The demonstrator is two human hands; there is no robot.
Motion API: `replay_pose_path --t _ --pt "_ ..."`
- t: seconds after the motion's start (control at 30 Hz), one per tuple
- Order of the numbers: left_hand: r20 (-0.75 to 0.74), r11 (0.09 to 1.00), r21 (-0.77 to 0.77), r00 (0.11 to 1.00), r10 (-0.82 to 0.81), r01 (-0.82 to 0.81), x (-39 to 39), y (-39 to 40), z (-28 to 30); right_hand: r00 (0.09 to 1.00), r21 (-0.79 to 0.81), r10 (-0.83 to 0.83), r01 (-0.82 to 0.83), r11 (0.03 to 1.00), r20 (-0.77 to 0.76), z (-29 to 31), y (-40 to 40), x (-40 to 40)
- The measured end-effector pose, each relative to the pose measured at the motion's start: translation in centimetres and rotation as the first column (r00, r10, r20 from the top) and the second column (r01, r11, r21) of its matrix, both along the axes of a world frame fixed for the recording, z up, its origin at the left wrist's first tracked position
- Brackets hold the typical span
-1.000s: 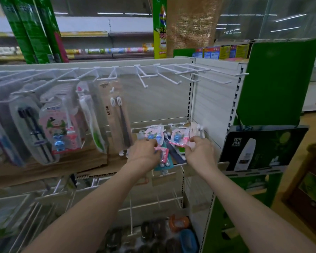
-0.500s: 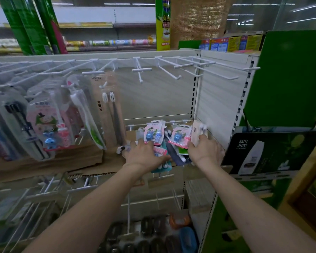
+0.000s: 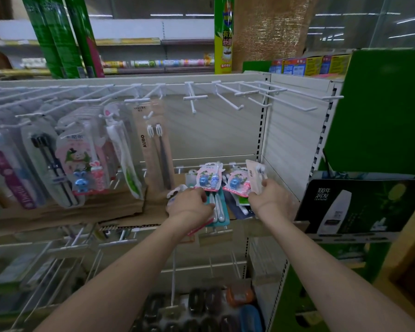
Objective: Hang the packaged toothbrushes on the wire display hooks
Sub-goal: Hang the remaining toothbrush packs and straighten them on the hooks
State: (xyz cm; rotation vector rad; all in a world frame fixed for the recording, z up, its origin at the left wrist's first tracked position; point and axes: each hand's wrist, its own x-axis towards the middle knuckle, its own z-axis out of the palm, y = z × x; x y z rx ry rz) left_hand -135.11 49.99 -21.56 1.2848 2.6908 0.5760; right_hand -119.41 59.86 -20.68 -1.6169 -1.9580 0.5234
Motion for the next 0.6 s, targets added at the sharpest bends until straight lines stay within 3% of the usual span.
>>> replay_pose_path --t 0.07,0.23,0.37,0.6 --pt "0.011 0.999 -0.004 0.999 0.036 -0.036 0.1 -0.4 -0.2 0.998 -0.001 0.025 -0.025 1.000 -0.066 -0.2 -0.2 -0.1" --pt "-0.094 0.965 -0.180 0.980 0.174 -0.188 0.8 -1.1 -0.4 0.981 0.024 0.061 -0.057 0.998 -0.182 -0.5 -0.8 0.3" --pt "-0.031 0.971 -0.154 0.983 0.181 -0.183 0.8 -0.8 -0.4 0.957 0.085 0.113 -0.094 0.992 -0.266 -0.6 -1.1 0.3" --pt "0.016 0.963 -0.176 0.978 0.207 -0.201 0.9 -1.4 0.6 0.942 0.046 0.117 -0.108 0.993 -0.315 -0.3 -1.2 0.4"
